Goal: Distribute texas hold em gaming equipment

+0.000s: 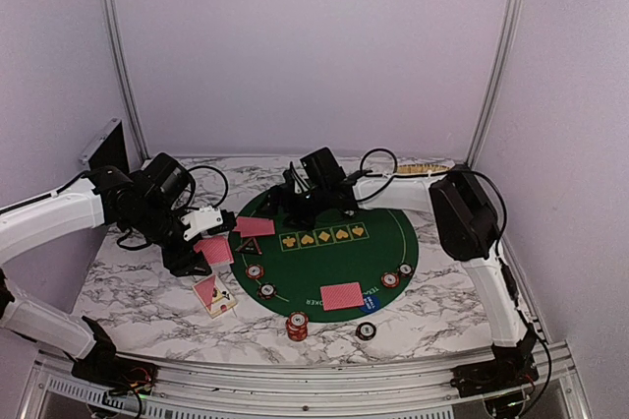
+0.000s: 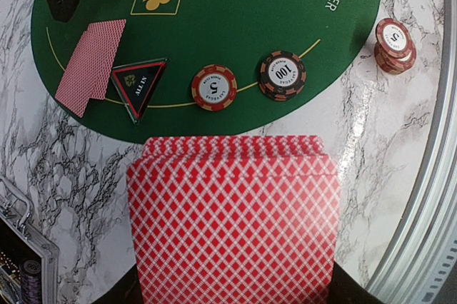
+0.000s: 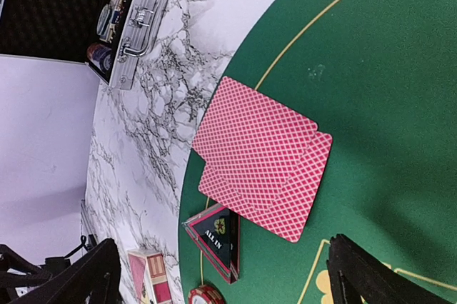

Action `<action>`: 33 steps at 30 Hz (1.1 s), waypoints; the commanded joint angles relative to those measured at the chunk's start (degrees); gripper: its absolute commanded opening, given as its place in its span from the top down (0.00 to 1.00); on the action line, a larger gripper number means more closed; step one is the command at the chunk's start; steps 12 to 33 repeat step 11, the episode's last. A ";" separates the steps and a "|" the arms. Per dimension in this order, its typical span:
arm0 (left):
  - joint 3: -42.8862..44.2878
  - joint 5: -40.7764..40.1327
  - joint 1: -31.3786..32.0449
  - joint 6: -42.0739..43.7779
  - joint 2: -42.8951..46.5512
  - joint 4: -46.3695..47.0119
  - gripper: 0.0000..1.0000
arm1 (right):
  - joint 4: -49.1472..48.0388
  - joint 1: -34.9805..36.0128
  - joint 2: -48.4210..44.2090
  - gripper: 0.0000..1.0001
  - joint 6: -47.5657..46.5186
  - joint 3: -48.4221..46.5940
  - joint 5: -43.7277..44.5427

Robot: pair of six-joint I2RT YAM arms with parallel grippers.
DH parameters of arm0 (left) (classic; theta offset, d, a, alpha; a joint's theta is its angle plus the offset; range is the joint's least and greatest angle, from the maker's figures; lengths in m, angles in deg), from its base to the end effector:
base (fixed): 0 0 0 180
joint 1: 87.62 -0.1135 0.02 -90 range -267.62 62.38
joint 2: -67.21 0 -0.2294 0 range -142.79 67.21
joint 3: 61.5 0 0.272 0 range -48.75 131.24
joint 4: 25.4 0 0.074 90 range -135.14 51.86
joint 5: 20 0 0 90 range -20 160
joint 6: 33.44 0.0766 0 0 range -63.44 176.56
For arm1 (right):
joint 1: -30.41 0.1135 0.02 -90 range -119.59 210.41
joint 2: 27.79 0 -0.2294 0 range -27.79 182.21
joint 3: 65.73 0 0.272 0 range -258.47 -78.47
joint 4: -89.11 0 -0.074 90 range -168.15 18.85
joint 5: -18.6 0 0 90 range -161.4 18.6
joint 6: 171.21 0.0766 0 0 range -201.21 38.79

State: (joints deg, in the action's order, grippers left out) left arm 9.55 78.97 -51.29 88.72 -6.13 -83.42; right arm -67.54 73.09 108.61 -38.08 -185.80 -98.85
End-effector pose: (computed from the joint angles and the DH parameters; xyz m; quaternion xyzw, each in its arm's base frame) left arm 0.2347 -0.1874 0.1924 0.5588 0.7853 -0.0848 0.2525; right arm 0.3851 0.4032 0.1046 -0.0974 0.8797 0.4385 0.1563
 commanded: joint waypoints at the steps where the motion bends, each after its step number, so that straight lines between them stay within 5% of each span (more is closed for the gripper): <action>1: -0.21 0.71 -0.04 0.02 0.69 0.40 1.00 | -0.21 -0.16 -5.79 0.01 -1.69 3.22 1.43; 11: -0.21 0.41 -0.04 -0.32 0.82 0.44 1.00 | -4.93 1.28 -15.05 0.01 -0.15 15.12 2.53; 33: -0.21 0.41 -0.04 -0.32 0.82 0.44 1.00 | -4.93 1.28 -15.05 0.01 -0.15 15.12 2.53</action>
